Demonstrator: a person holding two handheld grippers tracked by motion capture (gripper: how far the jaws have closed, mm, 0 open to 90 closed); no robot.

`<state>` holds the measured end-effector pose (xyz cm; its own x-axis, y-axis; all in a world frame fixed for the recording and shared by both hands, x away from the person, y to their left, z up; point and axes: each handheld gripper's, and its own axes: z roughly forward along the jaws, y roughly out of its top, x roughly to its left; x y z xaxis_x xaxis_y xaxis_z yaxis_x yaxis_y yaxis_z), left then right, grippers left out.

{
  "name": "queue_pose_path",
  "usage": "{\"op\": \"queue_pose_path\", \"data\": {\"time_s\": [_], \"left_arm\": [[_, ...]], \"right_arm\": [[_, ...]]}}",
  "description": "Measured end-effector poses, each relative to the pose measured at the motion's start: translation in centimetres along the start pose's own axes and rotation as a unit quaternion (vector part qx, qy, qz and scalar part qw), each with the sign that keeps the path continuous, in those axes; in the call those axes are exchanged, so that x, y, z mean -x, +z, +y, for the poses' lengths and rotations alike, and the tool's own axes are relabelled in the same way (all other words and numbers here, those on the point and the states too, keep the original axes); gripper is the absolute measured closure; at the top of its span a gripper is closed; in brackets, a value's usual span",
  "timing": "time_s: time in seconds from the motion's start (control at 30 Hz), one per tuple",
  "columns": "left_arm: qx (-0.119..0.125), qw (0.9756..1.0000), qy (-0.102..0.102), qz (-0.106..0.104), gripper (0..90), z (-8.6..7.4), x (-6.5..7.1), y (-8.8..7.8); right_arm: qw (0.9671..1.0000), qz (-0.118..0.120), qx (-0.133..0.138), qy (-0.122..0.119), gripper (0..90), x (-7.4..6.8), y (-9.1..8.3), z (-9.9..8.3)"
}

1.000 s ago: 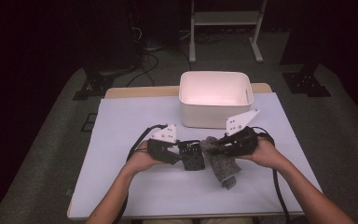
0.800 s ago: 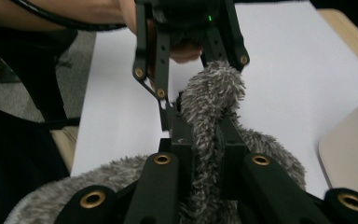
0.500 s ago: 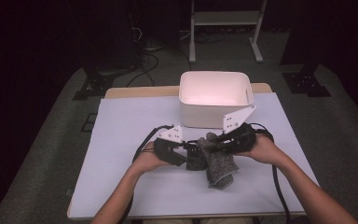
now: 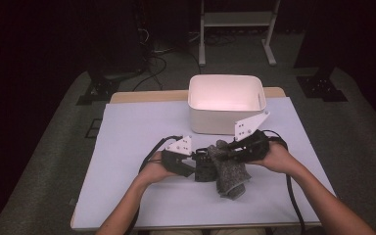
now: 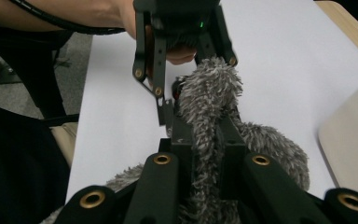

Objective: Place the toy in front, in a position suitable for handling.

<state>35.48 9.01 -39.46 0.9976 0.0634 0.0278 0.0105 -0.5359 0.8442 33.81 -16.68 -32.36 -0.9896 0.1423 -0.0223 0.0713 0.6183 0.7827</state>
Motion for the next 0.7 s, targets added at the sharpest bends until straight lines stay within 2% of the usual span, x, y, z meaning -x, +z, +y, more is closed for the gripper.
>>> {"op": "queue_pose_path", "data": {"time_s": [0.03,0.07,0.1,0.23,0.33,0.4,0.43,0.53,0.7], "left_arm": [[0.002,1.0000,-0.006,-0.002,60.1,0.2,-0.1,-0.5],[-0.009,0.9999,-0.005,-0.008,60.3,0.2,-0.1,-0.7],[-0.010,0.9999,-0.003,-0.005,60.2,0.2,-0.1,-0.8],[-0.003,0.9999,-0.013,-0.003,59.9,-0.2,-0.1,-0.6],[-0.021,0.9996,-0.018,-0.001,57.8,-0.8,-0.1,0.3],[-0.044,0.9987,-0.023,-0.008,55.9,-1.6,-0.1,1.2],[-0.045,0.9985,-0.029,-0.009,55.0,-1.9,0.0,1.6],[-0.039,0.9990,-0.023,-0.003,58.4,-2.2,0.1,2.0],[-0.053,0.9986,-0.003,-0.001,58.9,-1.7,0.5,2.0]], "right_arm": [[1.0000,0.000,-0.002,-0.002,80.2,-0.1,0.1,0.1],[1.0000,-0.004,-0.002,-0.003,80.2,-0.1,0.1,0.1],[1.0000,0.006,0.001,0.001,80.2,0.0,0.2,0.0],[1.0000,0.003,-0.006,0.001,80.2,-0.1,0.5,0.0],[0.9999,-0.003,-0.016,-0.001,80.2,-0.1,0.4,-0.1],[0.9999,0.000,-0.014,-0.001,80.2,-0.1,0.3,-0.2],[0.9999,0.000,-0.016,0.000,80.2,-0.2,0.3,-0.3],[0.9998,-0.002,-0.017,0.002,80.2,-0.1,0.1,-0.5],[0.9998,0.003,-0.020,-0.004,80.2,-0.3,-0.2,-0.1]]}}
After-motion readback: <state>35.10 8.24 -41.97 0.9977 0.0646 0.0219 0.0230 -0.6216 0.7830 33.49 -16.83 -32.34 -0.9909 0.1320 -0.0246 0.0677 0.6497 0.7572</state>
